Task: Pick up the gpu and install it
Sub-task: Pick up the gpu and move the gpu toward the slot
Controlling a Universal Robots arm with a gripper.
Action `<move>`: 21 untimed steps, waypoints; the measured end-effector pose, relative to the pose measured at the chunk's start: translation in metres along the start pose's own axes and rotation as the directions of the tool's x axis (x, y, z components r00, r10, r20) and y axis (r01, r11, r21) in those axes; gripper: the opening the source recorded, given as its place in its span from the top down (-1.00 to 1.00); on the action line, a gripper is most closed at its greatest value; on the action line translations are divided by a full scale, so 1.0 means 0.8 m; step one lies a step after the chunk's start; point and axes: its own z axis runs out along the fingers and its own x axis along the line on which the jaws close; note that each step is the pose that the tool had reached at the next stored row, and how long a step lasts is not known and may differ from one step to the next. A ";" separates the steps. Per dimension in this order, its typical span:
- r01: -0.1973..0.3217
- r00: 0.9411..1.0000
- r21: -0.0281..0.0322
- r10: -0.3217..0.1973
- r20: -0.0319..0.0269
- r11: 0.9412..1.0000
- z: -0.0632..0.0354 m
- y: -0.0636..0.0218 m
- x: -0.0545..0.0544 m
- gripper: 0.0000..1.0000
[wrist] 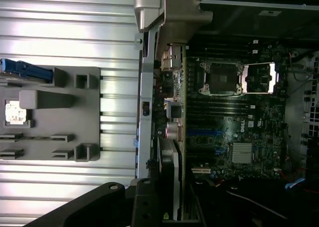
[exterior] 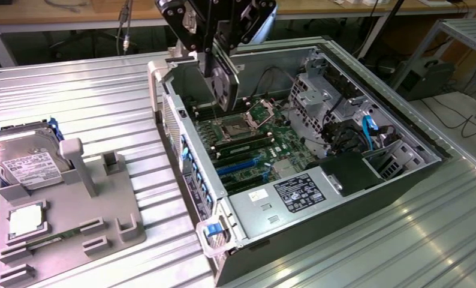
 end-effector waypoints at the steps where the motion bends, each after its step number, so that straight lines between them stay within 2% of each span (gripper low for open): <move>1: 0.000 1.000 0.000 0.000 0.000 1.000 0.000 0.000 -0.001 0.44; 21: 0.000 1.000 0.000 0.000 0.000 1.000 0.001 -0.001 -0.026 0.44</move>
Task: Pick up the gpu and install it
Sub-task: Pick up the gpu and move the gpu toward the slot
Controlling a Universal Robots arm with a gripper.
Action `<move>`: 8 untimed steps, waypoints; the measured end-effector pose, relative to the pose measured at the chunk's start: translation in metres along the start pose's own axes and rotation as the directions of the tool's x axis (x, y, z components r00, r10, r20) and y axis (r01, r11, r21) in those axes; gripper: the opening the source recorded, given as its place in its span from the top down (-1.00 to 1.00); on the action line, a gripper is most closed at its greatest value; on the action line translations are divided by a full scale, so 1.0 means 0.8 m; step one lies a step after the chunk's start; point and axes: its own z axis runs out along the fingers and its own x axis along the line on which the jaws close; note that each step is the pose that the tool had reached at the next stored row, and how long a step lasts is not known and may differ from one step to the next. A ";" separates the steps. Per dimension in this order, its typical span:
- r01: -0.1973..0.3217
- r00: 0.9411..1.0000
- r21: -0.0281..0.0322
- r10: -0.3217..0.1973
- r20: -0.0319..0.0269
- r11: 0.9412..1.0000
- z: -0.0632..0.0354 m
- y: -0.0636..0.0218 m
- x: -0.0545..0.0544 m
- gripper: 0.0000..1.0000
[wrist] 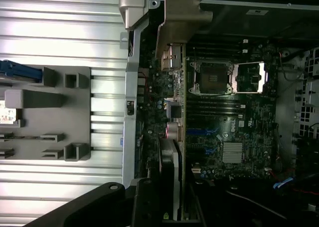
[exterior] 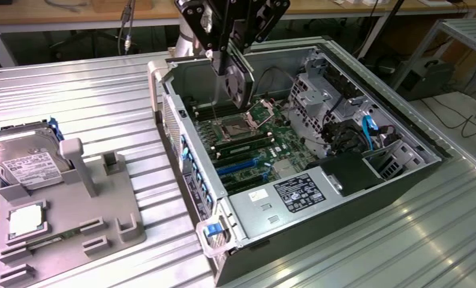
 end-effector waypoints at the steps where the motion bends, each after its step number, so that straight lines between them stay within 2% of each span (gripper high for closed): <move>1: 0.000 1.000 0.000 0.000 0.000 1.000 0.000 0.000 -0.001 0.44; 8: 0.000 1.000 0.000 0.000 0.000 1.000 0.000 0.000 -0.009 0.44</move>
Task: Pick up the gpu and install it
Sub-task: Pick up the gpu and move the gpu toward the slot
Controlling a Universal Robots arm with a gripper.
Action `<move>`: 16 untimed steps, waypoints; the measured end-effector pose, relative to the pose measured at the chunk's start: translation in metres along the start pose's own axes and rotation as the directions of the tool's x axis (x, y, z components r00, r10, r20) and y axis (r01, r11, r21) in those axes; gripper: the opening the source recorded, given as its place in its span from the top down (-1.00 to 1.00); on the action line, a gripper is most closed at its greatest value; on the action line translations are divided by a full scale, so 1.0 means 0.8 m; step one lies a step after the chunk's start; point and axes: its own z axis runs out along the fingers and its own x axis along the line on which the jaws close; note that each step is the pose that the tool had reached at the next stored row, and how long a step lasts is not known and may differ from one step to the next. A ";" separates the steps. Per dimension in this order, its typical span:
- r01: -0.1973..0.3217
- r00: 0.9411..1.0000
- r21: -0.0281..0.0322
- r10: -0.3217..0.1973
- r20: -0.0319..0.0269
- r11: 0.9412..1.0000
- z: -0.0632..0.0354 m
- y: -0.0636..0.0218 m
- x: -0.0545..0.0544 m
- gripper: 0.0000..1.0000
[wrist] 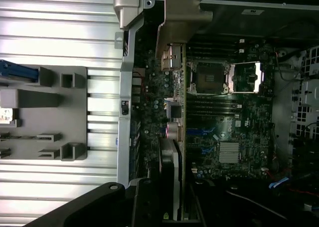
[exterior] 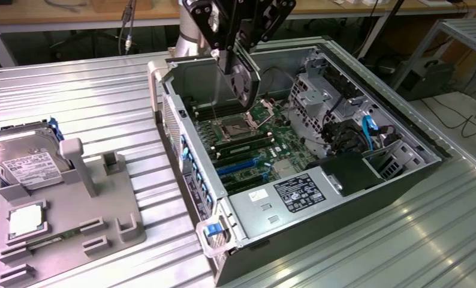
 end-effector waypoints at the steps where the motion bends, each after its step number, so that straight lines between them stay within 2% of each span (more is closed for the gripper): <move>1: 0.000 1.000 0.000 0.000 0.000 1.000 0.000 0.000 -0.001 0.44; 16: 0.000 1.000 0.000 0.000 0.000 1.000 0.000 -0.001 -0.018 0.44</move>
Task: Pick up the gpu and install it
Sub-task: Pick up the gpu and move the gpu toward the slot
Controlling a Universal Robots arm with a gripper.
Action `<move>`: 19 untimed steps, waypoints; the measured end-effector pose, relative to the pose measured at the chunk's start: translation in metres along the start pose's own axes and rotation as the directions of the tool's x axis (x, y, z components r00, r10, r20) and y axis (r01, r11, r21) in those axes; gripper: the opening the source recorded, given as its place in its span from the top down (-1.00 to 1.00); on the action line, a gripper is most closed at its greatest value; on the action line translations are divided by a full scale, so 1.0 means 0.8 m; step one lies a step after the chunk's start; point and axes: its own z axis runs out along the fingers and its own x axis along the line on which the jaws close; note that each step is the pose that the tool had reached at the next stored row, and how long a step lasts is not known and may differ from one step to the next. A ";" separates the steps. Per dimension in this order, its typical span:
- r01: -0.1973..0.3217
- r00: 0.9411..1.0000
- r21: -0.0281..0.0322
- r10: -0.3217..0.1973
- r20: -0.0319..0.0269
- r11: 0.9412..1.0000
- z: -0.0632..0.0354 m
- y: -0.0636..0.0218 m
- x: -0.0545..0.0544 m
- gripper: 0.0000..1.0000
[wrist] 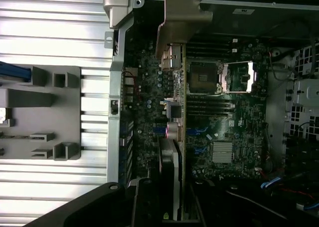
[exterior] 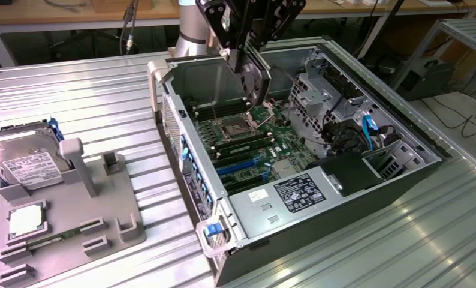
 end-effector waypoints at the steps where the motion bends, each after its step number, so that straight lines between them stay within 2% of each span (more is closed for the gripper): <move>1: 0.000 1.000 0.000 0.000 0.000 1.000 0.000 0.000 -0.002 0.44; 19: 0.000 1.000 0.000 0.000 0.000 1.000 0.001 -0.001 -0.025 0.44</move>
